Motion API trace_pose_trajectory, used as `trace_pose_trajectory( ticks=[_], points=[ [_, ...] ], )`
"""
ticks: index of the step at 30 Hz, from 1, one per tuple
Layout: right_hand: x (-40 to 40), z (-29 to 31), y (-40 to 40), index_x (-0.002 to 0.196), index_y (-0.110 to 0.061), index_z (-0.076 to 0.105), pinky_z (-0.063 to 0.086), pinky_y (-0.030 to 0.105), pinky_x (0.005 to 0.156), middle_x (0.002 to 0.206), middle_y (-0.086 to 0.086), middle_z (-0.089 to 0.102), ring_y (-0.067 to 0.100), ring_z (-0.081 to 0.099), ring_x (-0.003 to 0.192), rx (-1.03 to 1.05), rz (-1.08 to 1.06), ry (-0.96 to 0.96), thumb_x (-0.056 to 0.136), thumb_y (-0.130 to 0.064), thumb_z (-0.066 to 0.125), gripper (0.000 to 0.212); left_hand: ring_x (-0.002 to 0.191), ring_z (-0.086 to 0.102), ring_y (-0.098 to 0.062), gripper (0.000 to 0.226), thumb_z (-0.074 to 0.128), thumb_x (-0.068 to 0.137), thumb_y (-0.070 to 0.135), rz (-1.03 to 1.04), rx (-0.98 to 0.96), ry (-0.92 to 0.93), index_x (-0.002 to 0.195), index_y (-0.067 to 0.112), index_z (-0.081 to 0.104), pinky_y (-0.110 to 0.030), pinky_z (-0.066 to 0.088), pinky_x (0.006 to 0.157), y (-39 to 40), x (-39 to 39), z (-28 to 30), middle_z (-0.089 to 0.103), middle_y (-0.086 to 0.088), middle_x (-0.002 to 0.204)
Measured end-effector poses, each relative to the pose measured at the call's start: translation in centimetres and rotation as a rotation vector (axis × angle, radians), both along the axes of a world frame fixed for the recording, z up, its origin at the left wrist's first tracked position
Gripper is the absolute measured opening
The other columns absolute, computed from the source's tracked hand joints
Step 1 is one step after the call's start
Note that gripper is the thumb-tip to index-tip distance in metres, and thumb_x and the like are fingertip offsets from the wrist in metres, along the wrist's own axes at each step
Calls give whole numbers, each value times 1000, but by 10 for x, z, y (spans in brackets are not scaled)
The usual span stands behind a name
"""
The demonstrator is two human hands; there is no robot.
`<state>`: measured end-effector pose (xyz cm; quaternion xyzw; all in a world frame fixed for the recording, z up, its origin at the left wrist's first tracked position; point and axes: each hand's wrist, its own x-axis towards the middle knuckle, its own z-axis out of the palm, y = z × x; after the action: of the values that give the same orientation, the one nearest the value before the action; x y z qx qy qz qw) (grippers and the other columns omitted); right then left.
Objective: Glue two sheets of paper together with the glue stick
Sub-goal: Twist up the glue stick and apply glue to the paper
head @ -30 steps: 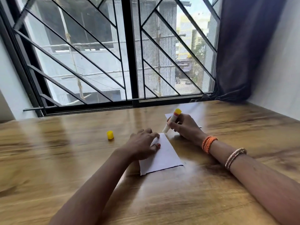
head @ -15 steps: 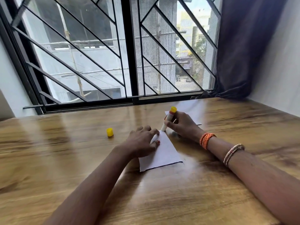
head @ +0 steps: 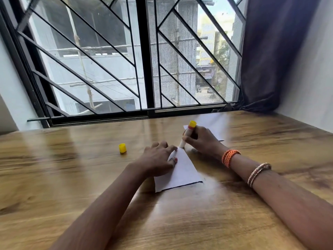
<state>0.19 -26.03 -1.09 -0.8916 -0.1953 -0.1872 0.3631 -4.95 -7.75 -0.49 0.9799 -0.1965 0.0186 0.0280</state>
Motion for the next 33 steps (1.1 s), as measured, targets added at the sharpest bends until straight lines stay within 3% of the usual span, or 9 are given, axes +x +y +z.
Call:
trace_pose_trajectory(
  ticks=[9,16,20,22,30,33],
  points=[
    [-5,4,2,88,-2,68,38,10,54,72,2,60,14,54,66,19,9,8,85,-15,65,13,125,34,-26,52,36,95,43,12,9,9,145,31,30,-41,31,98,-1,1,2,40,-4,134],
    [-14,5,3,88,-1,69,42,18,58,75,7,64,18,58,69,18,7,-3,83,-14,66,14,125,35,-26,51,38,94,43,20,-17,10,143,32,33,-41,31,98,0,0,2,42,-4,132],
    [-23,4,3,85,-6,67,52,38,68,78,10,68,24,64,74,8,6,-10,78,-17,66,13,127,34,-26,51,39,94,44,25,-22,8,143,32,33,-39,31,99,0,0,3,42,-4,133],
    [-28,3,3,82,-8,66,53,42,69,77,9,68,25,64,75,1,-3,-10,76,-19,65,13,127,34,-27,50,39,94,43,21,-31,11,143,33,34,-39,31,100,0,-1,4,43,-5,133],
    [-42,5,1,83,-4,67,43,28,61,71,3,62,15,56,66,10,-22,15,80,-17,66,13,126,36,-29,47,41,93,43,12,-40,3,140,34,37,-38,31,101,1,-1,3,44,-7,133],
    [-46,4,-1,82,-3,67,45,30,62,71,6,64,16,57,66,6,-28,12,80,-17,66,14,128,36,-29,47,41,93,43,12,-43,-3,140,34,38,-39,31,102,1,1,3,44,-6,134]
  ],
)
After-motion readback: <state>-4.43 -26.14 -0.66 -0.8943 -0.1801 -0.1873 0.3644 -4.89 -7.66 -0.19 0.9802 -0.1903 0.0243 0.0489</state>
